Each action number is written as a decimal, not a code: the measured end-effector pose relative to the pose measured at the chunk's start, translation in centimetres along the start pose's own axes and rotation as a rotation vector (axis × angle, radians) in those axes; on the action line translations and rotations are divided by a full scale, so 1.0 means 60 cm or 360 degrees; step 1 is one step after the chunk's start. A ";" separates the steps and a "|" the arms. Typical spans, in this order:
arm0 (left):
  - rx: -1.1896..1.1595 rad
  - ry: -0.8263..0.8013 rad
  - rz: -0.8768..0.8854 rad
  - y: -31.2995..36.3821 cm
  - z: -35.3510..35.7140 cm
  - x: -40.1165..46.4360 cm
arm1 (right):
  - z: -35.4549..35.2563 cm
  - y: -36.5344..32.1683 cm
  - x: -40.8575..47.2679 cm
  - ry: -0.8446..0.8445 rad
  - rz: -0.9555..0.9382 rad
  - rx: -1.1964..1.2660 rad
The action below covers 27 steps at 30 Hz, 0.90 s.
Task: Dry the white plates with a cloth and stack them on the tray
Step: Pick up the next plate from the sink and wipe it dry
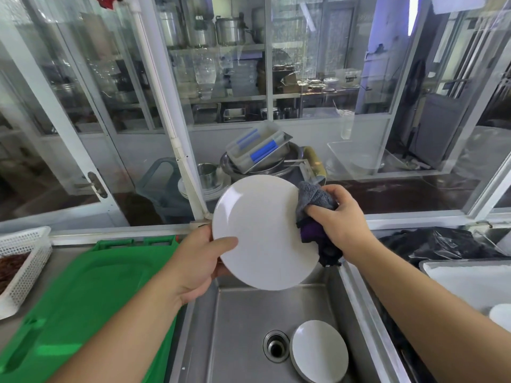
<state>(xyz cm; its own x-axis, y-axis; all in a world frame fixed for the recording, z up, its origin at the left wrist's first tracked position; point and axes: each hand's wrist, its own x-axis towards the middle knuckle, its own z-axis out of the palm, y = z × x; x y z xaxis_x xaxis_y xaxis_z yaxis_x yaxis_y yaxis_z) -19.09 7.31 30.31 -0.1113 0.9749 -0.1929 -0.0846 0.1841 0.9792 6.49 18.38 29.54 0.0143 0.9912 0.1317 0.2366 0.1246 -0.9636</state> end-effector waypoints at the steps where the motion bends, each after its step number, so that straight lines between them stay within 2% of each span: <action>1: -0.0022 0.0022 0.0015 -0.004 0.008 -0.001 | 0.003 0.003 -0.002 0.0024 -0.0008 -0.0022; 8: -0.0235 0.0303 0.0153 -0.019 0.041 0.009 | 0.040 0.032 -0.050 0.0129 -0.0066 -0.0300; 12: -0.0265 0.0377 0.0248 -0.022 0.048 0.023 | 0.065 0.036 -0.078 0.0072 -0.0182 -0.0544; 17: -0.0180 0.0358 0.0318 -0.030 0.062 0.027 | 0.085 0.027 -0.107 -0.0006 -0.0366 -0.0852; 22: -0.0190 0.0271 0.0304 -0.049 0.081 0.013 | 0.092 -0.016 -0.097 -0.0147 -0.0830 -0.0863; 25: -0.0300 0.0157 0.0225 -0.062 0.093 -0.003 | 0.084 -0.054 -0.055 -0.0128 -0.1063 -0.0979; 27: -0.0405 0.0114 0.0193 -0.064 0.099 -0.008 | 0.076 -0.072 -0.024 -0.0071 -0.1104 -0.1061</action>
<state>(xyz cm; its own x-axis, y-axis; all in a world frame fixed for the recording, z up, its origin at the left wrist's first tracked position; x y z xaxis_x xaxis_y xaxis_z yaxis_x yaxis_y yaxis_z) -12.81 6.89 26.99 -0.2045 0.9749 -0.0883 -0.3110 0.0208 0.9502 1.03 16.60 32.44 -0.3703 0.7091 0.6000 0.6820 0.6461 -0.3427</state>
